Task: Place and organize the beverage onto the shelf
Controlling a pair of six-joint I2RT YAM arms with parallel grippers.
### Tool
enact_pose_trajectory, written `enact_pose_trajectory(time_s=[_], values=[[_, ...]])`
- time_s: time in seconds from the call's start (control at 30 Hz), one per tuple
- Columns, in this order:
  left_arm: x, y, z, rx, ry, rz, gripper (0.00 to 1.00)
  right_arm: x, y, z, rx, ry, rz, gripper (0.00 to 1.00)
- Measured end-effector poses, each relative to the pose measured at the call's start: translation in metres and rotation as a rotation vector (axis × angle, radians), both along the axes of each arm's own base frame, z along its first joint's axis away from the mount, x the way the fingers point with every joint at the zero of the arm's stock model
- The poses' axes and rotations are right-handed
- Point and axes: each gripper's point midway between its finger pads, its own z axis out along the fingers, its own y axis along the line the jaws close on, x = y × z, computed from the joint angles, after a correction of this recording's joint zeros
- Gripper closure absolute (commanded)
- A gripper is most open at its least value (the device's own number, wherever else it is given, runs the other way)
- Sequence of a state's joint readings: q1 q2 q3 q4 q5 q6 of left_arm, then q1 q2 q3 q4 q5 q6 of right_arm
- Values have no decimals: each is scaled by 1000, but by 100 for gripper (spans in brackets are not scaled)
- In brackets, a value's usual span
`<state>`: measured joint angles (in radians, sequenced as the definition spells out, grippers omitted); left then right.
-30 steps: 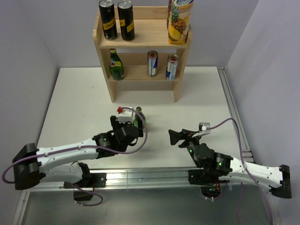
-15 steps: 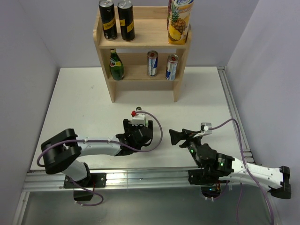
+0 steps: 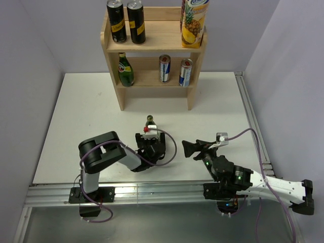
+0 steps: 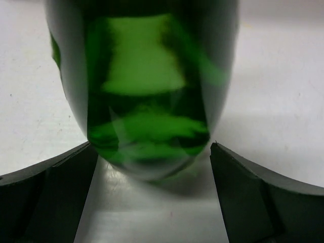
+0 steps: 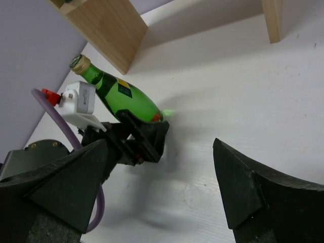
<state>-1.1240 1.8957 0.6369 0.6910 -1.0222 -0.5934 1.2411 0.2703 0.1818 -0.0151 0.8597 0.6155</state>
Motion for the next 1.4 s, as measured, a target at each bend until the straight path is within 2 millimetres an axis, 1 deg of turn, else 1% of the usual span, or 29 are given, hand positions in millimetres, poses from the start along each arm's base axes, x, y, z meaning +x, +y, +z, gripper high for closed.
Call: enact_pose_trajectory(time_s=[0.23,0.33,0.4,0.53,0.57,0.6,0.63,0.7,0.73,0.77,0.93,1.1,1.2,1.4], values=[[25,5,1,-57,-68,47,1,0,3,-6,-17,7,12,8],[31,4,1,-57,-89,55,3,0,5,-8,-28,11,12,8],[34,3,2,-57,-99,57,8,0,5,-10,-35,13,12,8],[37,4,1,-44,-109,61,26,0,6,-10,-34,13,12,8],[38,3,0,-43,-109,60,61,0,6,-10,-33,13,12,8],[38,2,1,-44,-111,63,70,0,6,-10,-31,12,12,8],[39,2,0,-40,-111,64,76,1,6,-9,-28,11,12,8],[39,3,0,-38,-111,67,82,1,7,-8,-24,10,12,8],[40,4,0,-37,-110,68,88,1,7,-8,-22,9,12,8],[39,4,0,-37,-110,68,99,1,7,-8,-21,8,12,8],[40,5,1,-21,-91,86,100,1,7,-7,-19,8,12,8],[32,18,8,75,-32,85,100,1,7,-6,-16,5,12,8],[28,24,21,114,-14,83,100,1,8,-8,-16,5,12,8],[30,23,68,104,-45,73,100,1,7,-11,-21,7,12,8]])
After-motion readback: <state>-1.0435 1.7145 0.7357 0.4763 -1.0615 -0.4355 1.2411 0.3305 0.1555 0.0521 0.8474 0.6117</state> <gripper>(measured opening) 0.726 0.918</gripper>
